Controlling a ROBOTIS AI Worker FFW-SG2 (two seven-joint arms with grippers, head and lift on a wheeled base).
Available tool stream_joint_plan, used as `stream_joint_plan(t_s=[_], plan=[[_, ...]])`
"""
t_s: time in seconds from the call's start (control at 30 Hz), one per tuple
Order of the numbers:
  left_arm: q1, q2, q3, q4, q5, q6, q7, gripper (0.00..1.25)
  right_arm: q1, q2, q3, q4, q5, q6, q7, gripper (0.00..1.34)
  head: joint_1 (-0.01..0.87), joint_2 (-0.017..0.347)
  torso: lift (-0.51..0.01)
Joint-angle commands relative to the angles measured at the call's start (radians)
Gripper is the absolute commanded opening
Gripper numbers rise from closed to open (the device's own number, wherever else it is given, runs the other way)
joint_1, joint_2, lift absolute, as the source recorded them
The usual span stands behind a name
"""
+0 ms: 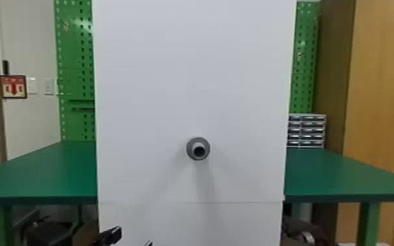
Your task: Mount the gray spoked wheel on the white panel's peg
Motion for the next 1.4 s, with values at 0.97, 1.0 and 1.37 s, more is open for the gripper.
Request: stream_joint_plan(t_s=[0.97, 1.0, 1.37], plan=[[0.048, 0.001, 0.015, -0.045, -0.015, -0.018, 0.096, 0.77, 0.002, -0.003, 0.001, 0.017, -0.005, -0.011, 0.001, 0.25, 0.123, -0.008, -0.406], [0.048, -0.001, 0.015, -0.045, -0.015, -0.018, 0.097, 0.77, 0.004, -0.003, 0.0, 0.017, -0.005, -0.011, 0.001, 0.25, 0.123, -0.008, -0.406], [0.052, -0.002, 0.017, -0.054, -0.023, -0.018, 0.107, 0.77, -0.003, -0.003, -0.008, 0.017, -0.012, -0.011, 0.001, 0.25, 0.123, -0.008, -0.406]])
